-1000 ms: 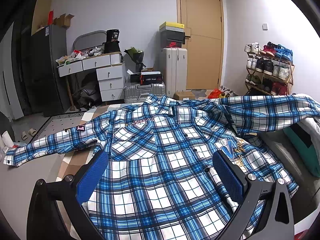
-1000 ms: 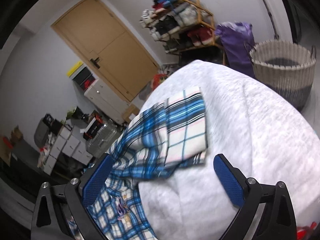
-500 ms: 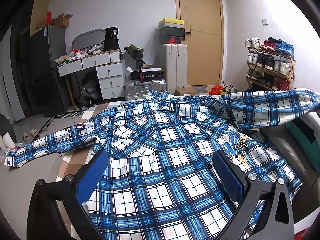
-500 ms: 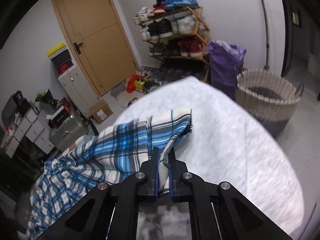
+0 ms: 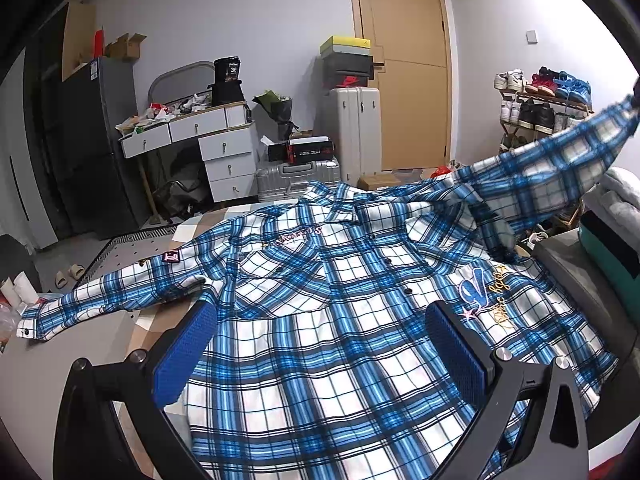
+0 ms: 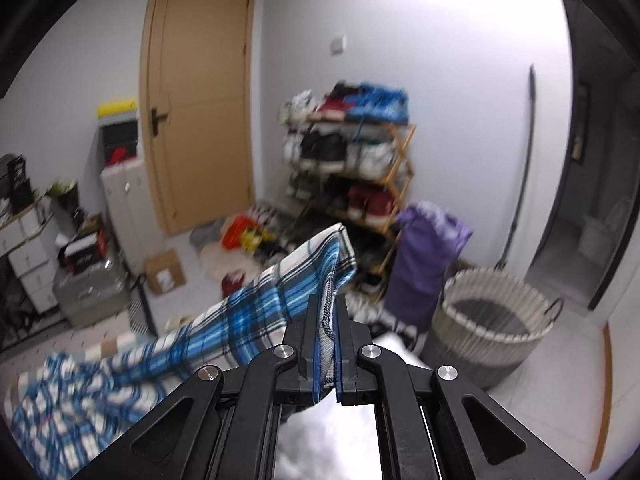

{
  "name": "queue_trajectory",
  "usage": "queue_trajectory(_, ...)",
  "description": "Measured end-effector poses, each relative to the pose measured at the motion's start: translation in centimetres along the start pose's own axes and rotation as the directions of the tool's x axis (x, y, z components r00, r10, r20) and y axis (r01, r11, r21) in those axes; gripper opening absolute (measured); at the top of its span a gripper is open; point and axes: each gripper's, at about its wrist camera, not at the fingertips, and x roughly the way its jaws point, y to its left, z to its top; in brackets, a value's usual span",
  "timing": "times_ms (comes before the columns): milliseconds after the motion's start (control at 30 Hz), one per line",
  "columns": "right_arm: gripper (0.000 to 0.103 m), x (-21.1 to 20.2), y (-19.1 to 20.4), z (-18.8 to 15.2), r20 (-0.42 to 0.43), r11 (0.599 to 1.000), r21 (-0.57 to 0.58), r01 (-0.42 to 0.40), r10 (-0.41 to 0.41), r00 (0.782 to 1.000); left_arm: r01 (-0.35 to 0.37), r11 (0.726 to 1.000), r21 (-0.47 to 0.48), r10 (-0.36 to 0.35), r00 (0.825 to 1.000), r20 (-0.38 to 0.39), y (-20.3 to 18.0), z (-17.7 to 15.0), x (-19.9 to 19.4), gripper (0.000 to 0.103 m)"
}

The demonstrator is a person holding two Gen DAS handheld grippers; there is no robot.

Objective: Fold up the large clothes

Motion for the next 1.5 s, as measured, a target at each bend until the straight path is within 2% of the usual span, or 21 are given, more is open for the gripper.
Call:
queue_trajectory(133, 0.004, -0.5, 1.0, 1.8, 0.058, 1.000, -0.012, 0.028, -0.027, 0.998, -0.012, 1.000, -0.002, 0.012, 1.000, 0.001, 0.8, 0.0, -0.1, 0.102)
queue_trajectory(267, 0.004, -0.4, 3.3, 2.1, 0.052, 0.999, -0.050, -0.012, 0.015, 0.999, -0.021, 1.000, -0.016, 0.021, 1.000, 0.006, 1.8, 0.0, -0.3, 0.102)
queue_trajectory(467, 0.004, -3.0, 9.6, 2.1, 0.071, 0.982, -0.094, -0.166, 0.173, 0.982, -0.042, 0.998, -0.045, 0.043, 0.999, 0.018, 3.8, 0.1, -0.8, 0.102)
queue_trajectory(567, 0.004, -6.9, 15.4, 2.3, 0.141, 0.946, -0.179, -0.271, 0.297, 0.944, -0.064, 0.996, -0.063, 0.066, 0.997, 0.029, 5.2, 0.0, -1.2, 0.102)
queue_trajectory(633, 0.004, -9.4, 19.0, 2.0, 0.177, 0.912, -0.230, -0.340, 0.382, 0.907, -0.076, 0.994, -0.078, 0.079, 0.996, 0.036, 6.1, -0.1, -1.5, 0.102)
queue_trajectory(733, 0.004, -12.8, 26.9, -0.6, 0.137, 0.800, -0.310, -0.514, 0.572, 0.808, -0.096, 0.988, -0.122, 0.102, 0.994, 0.048, 7.9, -0.1, -2.0, 0.102)
queue_trajectory(867, 0.004, -14.0, 37.1, -7.6, -0.048, 0.611, -0.369, -0.701, 0.740, 0.671, -0.111, 0.973, -0.200, 0.127, 0.990, 0.067, 10.6, -0.1, -2.7, 0.102)
queue_trajectory(900, 0.004, -14.0, 39.7, -10.2, -0.112, 0.553, -0.367, -0.748, 0.771, 0.626, -0.118, 0.969, -0.219, 0.136, 0.988, 0.072, 11.2, -0.1, -2.8, 0.102)
queue_trajectory(967, 0.004, -13.6, 45.0, -16.0, -0.251, 0.450, -0.353, -0.820, 0.799, 0.546, -0.134, 0.959, -0.251, 0.159, 0.984, 0.083, 12.4, -0.1, -3.1, 0.102)
queue_trajectory(1067, 0.004, -12.7, 51.6, -25.4, -0.444, 0.341, -0.326, -0.882, 0.768, 0.461, -0.146, 0.949, -0.278, 0.180, 0.978, 0.102, 13.5, -0.2, -3.3, 0.102)
queue_trajectory(1100, 0.004, -12.4, 53.7, -29.1, -0.509, 0.316, -0.324, -0.892, 0.736, 0.446, -0.148, 0.948, -0.282, 0.184, 0.977, 0.107, 13.7, -0.2, -3.4, 0.102)
queue_trajectory(1133, 0.004, -12.0, 55.1, -31.9, -0.560, 0.296, -0.325, -0.898, 0.705, 0.435, -0.148, 0.947, -0.285, 0.186, 0.976, 0.111, 13.8, -0.2, -3.3, 0.102)
queue_trajectory(1167, 0.004, -11.9, 56.4, -34.5, -0.595, 0.289, -0.333, -0.898, 0.674, 0.438, -0.148, 0.946, -0.287, 0.187, 0.976, 0.113, 13.9, -0.2, -3.2, 0.102)
queue_trajectory(1233, 0.005, -11.1, 58.0, -39.5, -0.656, 0.294, -0.354, -0.888, 0.599, 0.459, -0.143, 0.946, -0.290, 0.183, 0.977, 0.112, 13.9, -0.2, -2.9, 0.102)
queue_trajectory(1267, 0.009, -10.5, 58.3, -40.7, -0.689, 0.292, -0.335, -0.896, 0.573, 0.444, -0.145, 0.947, -0.288, 0.183, 0.977, 0.108, 13.9, -0.2, -2.7, 0.102)
queue_trajectory(1300, 0.010, -9.8, 58.6, -41.7, -0.725, 0.287, -0.306, -0.908, 0.548, 0.418, -0.144, 0.947, -0.287, 0.181, 0.977, 0.108, 14.1, -0.2, -2.5, 0.102)
queue_trajectory(1333, 0.009, -9.4, 57.6, -41.8, -0.709, 0.296, -0.276, -0.914, 0.580, 0.402, -0.141, 0.947, -0.288, 0.179, 0.978, 0.108, 14.1, -0.2, -2.5, 0.102)
queue_trajectory(1367, 0.022, -9.3, 57.0, -41.2, -0.697, 0.297, -0.242, -0.924, 0.609, 0.379, -0.137, 0.947, -0.291, 0.176, 0.978, 0.111, 14.1, -0.2, -2.4, 0.102)
queue_trajectory(1400, 0.050, -8.7, 56.0, -40.3, -0.697, 0.298, -0.168, -0.940, 0.638, 0.327, -0.135, 0.947, -0.291, 0.175, 0.978, 0.116, 14.3, -0.3, -2.7, 0.102)
queue_trajectory(1467, 0.083, -8.0, 53.6, -38.9, -0.673, 0.302, -0.047, -0.952, 0.695, 0.254, -0.131, 0.947, -0.294, 0.174, 0.977, 0.126, 14.4, -0.4, -2.9, 0.102)
queue_trajectory(1500, 0.083, -7.9, 52.0, -38.0, -0.645, 0.295, -0.005, -0.955, 0.729, 0.229, -0.126, 0.946, -0.298, 0.171, 0.976, 0.132, 14.4, -0.4, -3.0, 0.102)
